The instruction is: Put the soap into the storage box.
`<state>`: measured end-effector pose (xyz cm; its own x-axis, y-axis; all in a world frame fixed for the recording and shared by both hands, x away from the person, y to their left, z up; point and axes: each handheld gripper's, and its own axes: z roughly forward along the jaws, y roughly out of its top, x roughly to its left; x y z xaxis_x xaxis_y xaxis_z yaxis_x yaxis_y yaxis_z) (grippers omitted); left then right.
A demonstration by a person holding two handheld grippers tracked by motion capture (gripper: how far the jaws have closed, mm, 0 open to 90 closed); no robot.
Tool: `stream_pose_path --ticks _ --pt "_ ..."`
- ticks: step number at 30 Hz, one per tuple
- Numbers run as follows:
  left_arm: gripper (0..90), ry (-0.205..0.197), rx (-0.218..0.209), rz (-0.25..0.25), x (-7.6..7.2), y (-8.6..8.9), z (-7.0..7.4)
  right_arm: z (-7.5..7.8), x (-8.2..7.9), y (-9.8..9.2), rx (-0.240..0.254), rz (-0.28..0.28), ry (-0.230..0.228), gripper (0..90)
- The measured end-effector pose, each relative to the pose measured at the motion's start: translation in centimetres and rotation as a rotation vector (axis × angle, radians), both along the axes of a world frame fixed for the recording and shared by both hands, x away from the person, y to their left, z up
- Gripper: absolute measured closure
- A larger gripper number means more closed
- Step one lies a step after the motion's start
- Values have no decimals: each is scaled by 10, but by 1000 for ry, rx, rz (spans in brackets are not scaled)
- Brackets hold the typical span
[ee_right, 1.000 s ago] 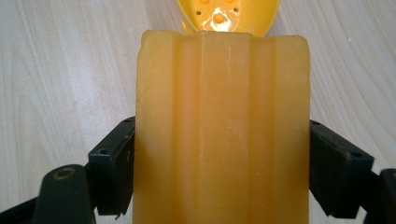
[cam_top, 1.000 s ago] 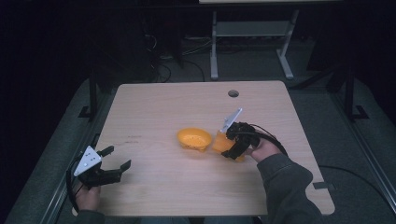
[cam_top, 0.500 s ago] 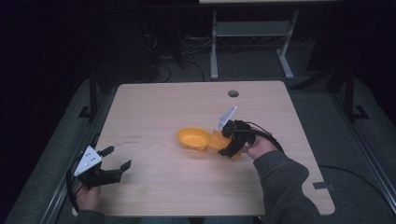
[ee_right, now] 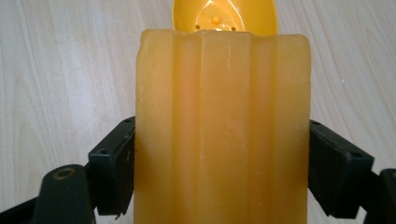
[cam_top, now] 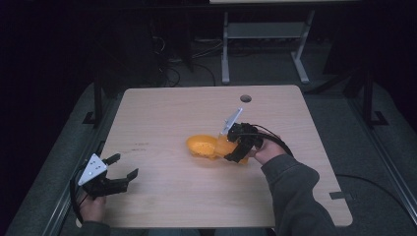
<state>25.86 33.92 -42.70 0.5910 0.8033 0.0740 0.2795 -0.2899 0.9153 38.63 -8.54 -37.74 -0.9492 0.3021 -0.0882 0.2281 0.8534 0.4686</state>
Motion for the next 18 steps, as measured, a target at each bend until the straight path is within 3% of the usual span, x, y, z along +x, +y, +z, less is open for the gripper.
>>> stream_pose_path --ticks 18 --pt "139 0 -5 4 0 1 0 7 12 24 -22 32 -8 205"
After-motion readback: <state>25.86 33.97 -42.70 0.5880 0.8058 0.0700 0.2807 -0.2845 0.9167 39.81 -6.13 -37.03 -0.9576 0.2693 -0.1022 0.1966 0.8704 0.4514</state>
